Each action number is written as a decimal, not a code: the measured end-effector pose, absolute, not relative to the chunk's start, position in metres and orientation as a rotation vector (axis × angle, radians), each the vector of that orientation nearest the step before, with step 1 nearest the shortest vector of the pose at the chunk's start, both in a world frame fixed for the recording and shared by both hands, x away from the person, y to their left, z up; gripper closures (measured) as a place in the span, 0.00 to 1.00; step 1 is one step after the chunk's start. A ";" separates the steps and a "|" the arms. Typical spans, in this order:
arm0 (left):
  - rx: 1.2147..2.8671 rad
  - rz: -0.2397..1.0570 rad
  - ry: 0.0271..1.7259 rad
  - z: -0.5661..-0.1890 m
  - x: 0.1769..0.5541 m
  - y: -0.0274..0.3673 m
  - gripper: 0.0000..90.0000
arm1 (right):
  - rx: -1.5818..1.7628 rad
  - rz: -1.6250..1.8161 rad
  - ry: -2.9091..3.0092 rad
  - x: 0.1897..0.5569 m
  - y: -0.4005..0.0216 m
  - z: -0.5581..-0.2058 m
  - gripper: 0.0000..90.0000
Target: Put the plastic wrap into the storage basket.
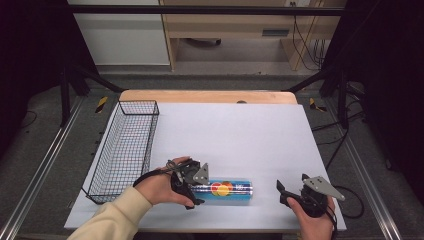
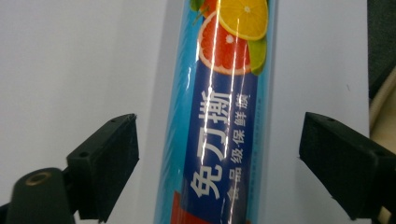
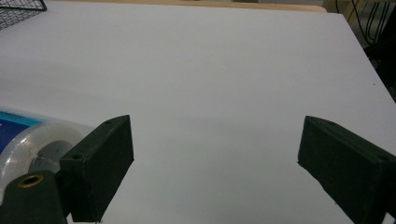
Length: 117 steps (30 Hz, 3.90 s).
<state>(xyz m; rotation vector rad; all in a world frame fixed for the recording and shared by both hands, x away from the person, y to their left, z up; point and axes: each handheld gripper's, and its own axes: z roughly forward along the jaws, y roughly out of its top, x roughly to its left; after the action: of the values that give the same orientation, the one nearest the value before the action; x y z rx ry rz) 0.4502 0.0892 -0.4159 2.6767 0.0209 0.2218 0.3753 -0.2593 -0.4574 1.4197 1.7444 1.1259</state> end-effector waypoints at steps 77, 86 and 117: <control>2.809 0.142 -0.035 -0.445 0.465 0.079 0.34 | 1.421 1.145 1.758 0.377 -0.260 -0.458 0.15; 2.802 0.130 -0.022 -0.445 0.462 0.080 0.35 | 1.421 1.145 1.757 0.377 -0.260 -0.459 0.15; 2.736 0.105 -0.010 -0.438 0.455 0.081 0.36 | 1.422 1.142 1.753 0.377 -0.260 -0.459 0.15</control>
<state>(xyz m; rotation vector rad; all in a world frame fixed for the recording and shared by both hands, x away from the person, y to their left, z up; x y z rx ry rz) 0.4549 0.0807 -0.4377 2.7356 -0.0100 0.1048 0.3769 -0.2603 -0.4585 1.4222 1.7535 1.1417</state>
